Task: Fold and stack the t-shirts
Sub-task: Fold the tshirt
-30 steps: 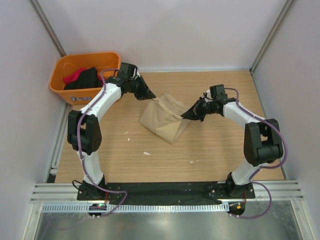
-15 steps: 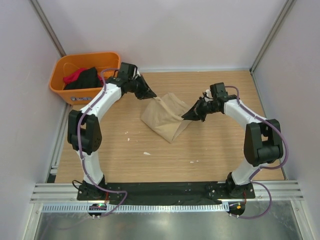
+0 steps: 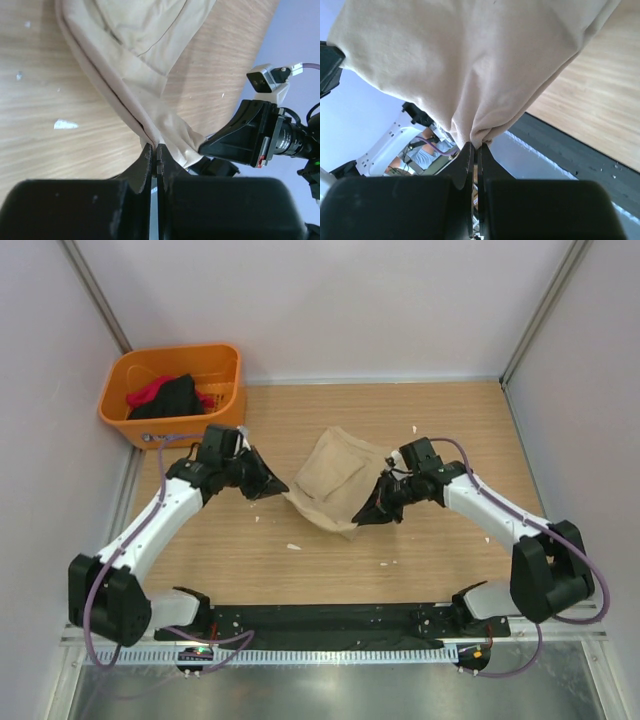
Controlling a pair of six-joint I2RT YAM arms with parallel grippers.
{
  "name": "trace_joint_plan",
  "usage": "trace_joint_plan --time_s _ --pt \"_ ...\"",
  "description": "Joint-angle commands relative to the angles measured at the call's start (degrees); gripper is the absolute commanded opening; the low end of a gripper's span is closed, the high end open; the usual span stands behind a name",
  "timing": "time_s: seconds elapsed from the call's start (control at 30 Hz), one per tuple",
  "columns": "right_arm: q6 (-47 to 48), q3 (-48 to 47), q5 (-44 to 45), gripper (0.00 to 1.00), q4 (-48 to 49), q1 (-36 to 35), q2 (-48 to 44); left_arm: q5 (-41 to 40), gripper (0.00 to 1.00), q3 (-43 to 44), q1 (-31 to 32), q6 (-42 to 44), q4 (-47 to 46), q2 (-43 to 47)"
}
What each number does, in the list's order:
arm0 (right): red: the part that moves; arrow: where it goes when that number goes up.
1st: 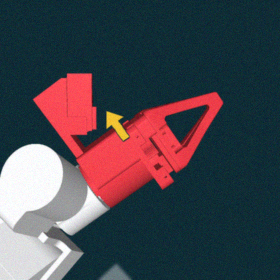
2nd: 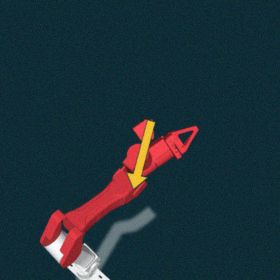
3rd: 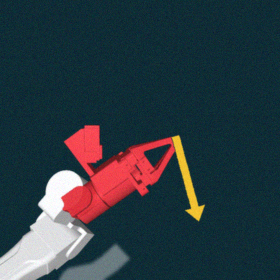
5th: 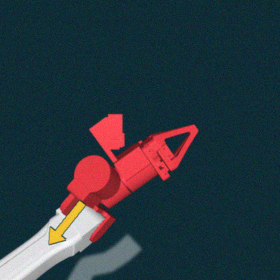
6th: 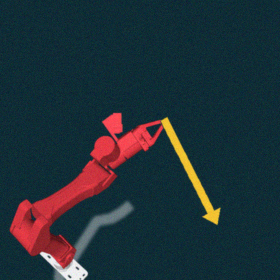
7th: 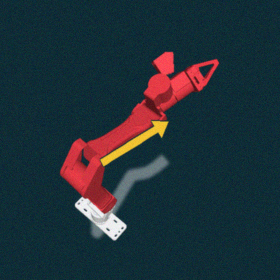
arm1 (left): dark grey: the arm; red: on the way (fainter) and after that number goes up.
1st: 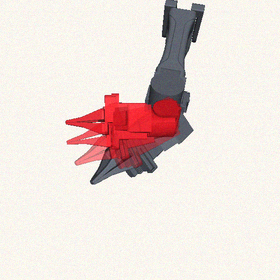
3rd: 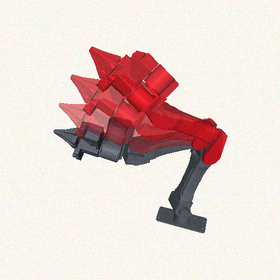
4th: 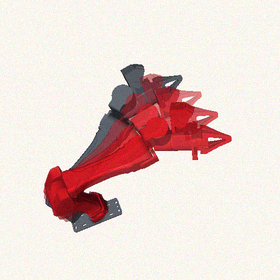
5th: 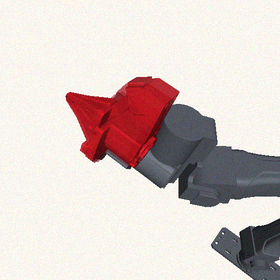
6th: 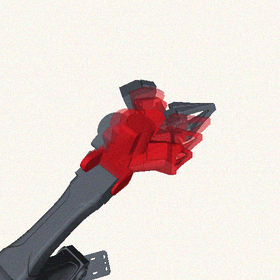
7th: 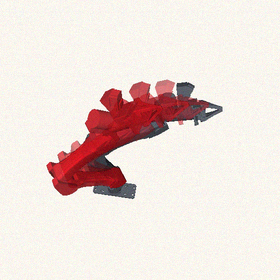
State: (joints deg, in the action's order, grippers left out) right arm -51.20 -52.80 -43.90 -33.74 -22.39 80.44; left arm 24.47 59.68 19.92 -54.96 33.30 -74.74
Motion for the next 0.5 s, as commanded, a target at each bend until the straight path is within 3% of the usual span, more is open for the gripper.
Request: trace_joint_plan --time_s 0.0,0.3,0.47 --pt "-3.6 3.7 2.7 0.01 -0.5 -3.2 -6.9 0.0 0.00 -6.2 0.2 -2.2 1.2 7.7" --pt "-16.2 15.2 10.3 0.02 1.1 -12.2 -24.6 0.3 0.00 -18.4 0.2 -6.2 10.0 29.4" --pt "-23.8 19.6 16.1 0.01 0.9 -20.7 -33.4 1.1 0.00 -21.8 0.1 -7.6 16.3 39.5"
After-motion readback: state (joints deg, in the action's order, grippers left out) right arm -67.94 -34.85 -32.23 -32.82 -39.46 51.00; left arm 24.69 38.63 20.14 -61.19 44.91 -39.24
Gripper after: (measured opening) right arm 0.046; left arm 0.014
